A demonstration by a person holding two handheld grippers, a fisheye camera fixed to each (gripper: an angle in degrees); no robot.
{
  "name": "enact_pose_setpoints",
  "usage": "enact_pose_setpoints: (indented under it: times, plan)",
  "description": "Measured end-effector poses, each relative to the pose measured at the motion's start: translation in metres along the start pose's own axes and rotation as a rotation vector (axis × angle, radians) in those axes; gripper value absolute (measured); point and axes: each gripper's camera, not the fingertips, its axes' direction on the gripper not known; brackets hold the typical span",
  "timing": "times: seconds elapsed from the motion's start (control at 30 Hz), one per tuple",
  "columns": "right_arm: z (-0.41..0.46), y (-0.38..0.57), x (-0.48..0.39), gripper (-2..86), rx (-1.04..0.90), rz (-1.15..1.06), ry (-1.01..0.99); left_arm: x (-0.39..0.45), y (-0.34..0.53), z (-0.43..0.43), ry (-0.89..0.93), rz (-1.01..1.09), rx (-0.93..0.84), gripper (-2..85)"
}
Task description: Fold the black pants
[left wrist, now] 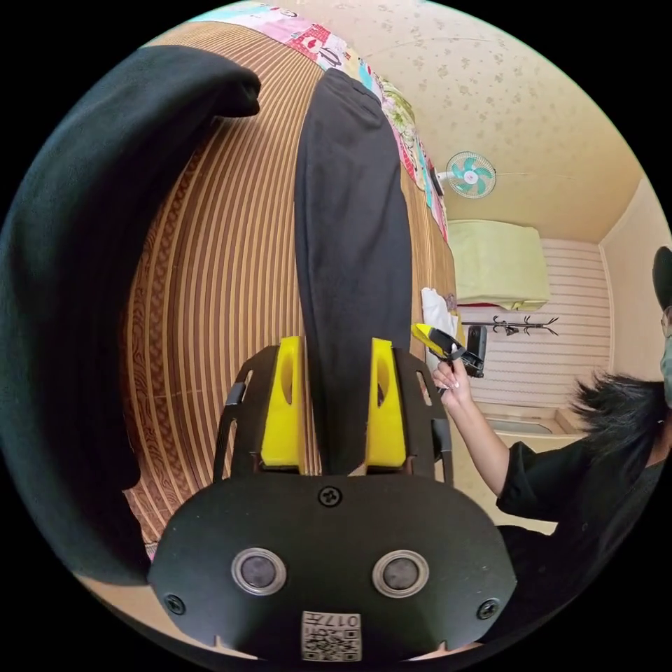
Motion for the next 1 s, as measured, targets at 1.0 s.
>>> enact_pose_setpoints:
  times: [1.0]
  plan:
    - [-0.332,0.066,-0.36,2.3,0.344,-0.842,-0.633,0.397,0.052,-0.296,0.461,0.765,0.341,3.1]
